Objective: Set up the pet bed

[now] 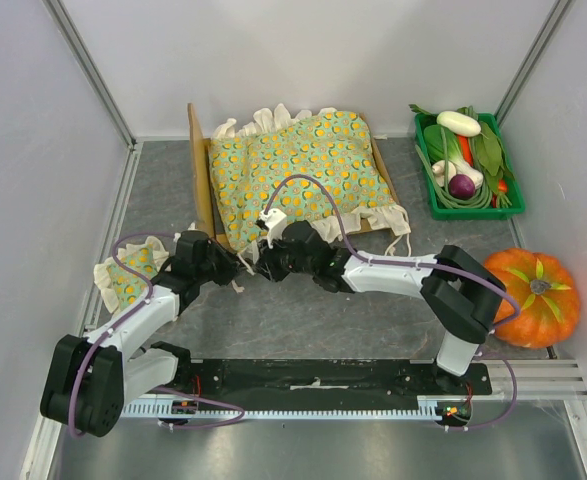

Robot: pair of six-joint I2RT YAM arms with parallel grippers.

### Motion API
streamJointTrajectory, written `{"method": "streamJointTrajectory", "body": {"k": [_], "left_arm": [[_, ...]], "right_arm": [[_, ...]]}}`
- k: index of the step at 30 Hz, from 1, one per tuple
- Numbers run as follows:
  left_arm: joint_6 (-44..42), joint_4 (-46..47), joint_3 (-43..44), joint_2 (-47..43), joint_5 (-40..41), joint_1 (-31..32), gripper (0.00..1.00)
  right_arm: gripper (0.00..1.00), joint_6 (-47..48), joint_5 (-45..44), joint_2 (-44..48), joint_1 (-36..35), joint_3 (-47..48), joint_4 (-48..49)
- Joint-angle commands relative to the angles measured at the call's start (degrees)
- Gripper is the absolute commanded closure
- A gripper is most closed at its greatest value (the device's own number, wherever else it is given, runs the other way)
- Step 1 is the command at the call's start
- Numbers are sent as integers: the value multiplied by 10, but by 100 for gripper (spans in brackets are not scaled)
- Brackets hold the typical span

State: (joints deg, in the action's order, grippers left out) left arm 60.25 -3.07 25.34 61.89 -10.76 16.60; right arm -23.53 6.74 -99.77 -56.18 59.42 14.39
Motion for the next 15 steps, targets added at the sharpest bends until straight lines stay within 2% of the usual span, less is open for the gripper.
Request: {"method": "streamJointTrajectory", "body": {"k": [1,3,10,15], "left_arm": [[-22,14,24,-4,11,-1,98],[-22,11,25,-5,11,-1,98],[-22,11,25,-9,10,-1,98],[-22,12,25,-10,11,-1,98]], "right_arm": [[74,4,14,-22,0,34,7],[70,2,8,-27,0,32,14],[65,22,-4,-42,4,43,5],[66,37,12,-46,15,43,12]]}}
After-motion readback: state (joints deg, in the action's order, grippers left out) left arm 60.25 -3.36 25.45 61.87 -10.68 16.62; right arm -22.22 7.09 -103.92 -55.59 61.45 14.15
